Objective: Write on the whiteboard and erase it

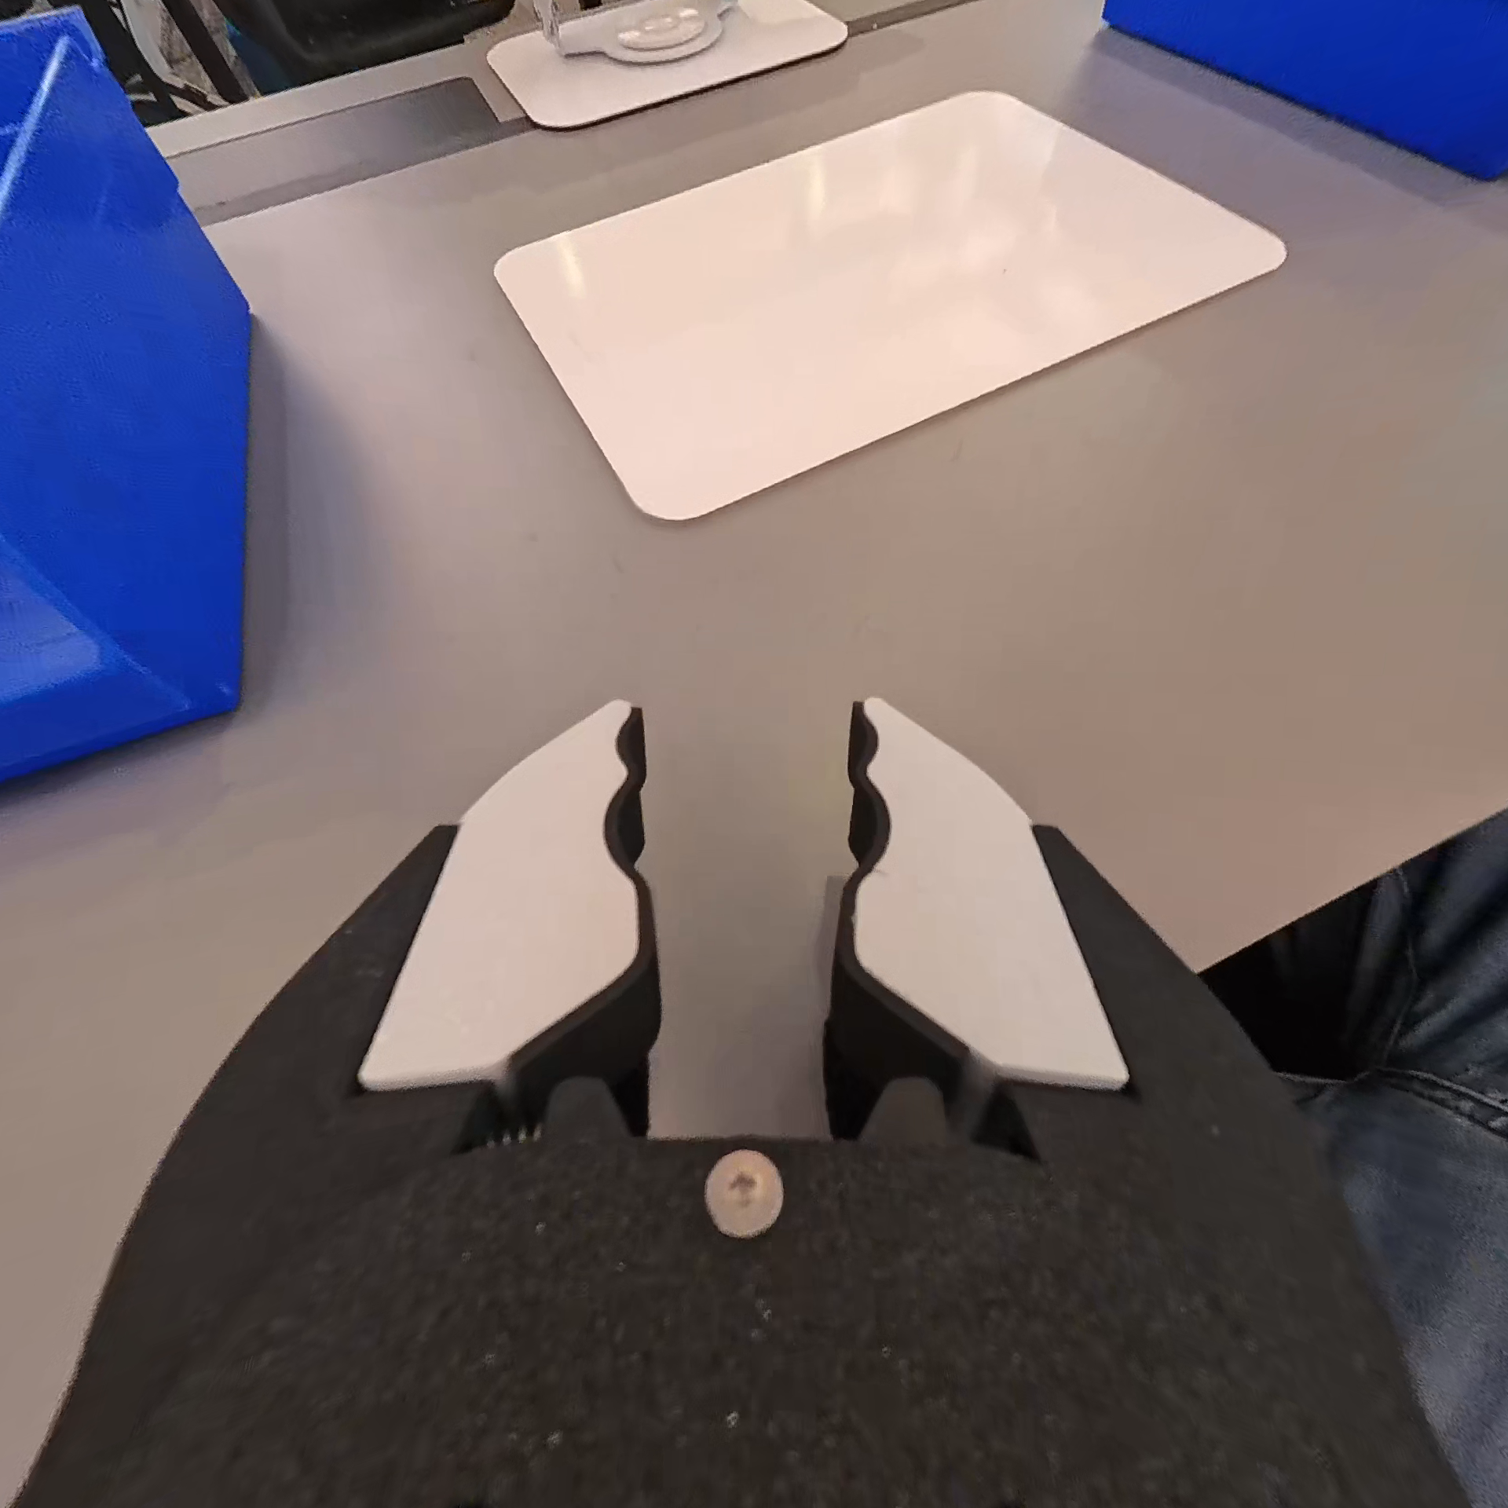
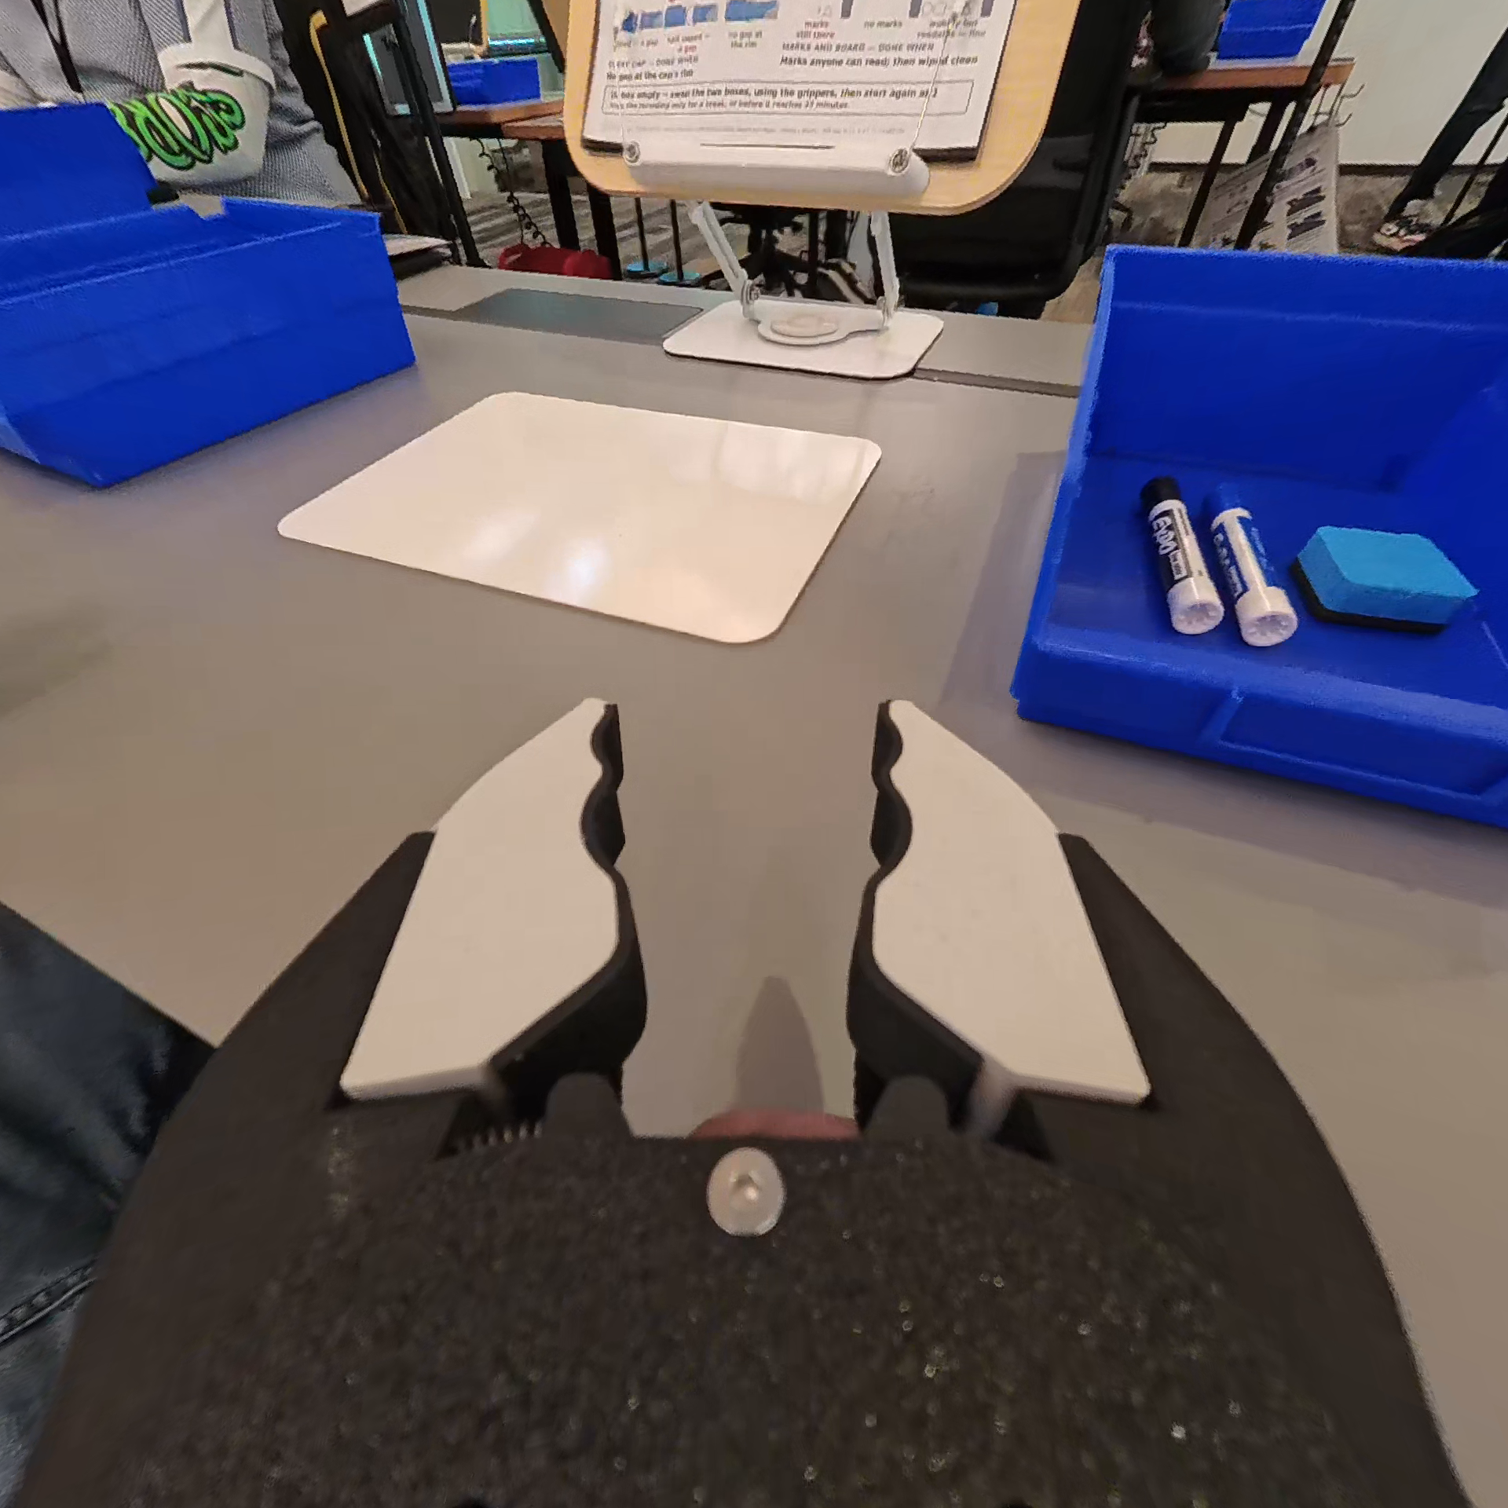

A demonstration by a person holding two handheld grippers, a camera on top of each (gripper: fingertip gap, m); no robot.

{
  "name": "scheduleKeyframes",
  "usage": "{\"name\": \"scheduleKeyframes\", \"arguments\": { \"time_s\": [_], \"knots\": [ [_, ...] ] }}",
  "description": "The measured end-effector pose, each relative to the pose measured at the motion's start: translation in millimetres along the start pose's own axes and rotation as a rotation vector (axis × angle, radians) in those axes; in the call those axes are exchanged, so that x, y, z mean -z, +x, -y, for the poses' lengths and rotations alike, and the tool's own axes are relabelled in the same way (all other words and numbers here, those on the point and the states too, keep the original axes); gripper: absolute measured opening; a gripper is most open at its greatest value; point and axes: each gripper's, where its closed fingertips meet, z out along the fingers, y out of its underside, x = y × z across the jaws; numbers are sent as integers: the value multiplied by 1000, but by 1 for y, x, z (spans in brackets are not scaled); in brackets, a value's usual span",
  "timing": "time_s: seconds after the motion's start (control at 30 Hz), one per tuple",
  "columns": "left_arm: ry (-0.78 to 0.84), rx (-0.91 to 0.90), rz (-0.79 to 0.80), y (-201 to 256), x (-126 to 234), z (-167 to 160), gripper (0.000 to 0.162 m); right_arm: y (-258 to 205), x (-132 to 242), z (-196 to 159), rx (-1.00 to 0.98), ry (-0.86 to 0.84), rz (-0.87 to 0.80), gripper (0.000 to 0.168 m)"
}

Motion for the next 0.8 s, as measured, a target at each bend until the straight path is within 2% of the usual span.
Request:
{"name": "scheduleKeyframes", "arguments": {
  "time_s": [0.17, 0.47, 0.8],
  "knots": [
    [-12, -6, 8, -5, 6, -7, 47, -5, -11, 3, -60, 5, 44, 59],
    [-6, 8, 32, -8, 8, -5, 48, -6, -5, 5, -44, 18, 36, 59],
    [57, 41, 2, -2, 2, 11, 56, 4, 6, 2, -53, 10, 4, 59]
  ]
}}
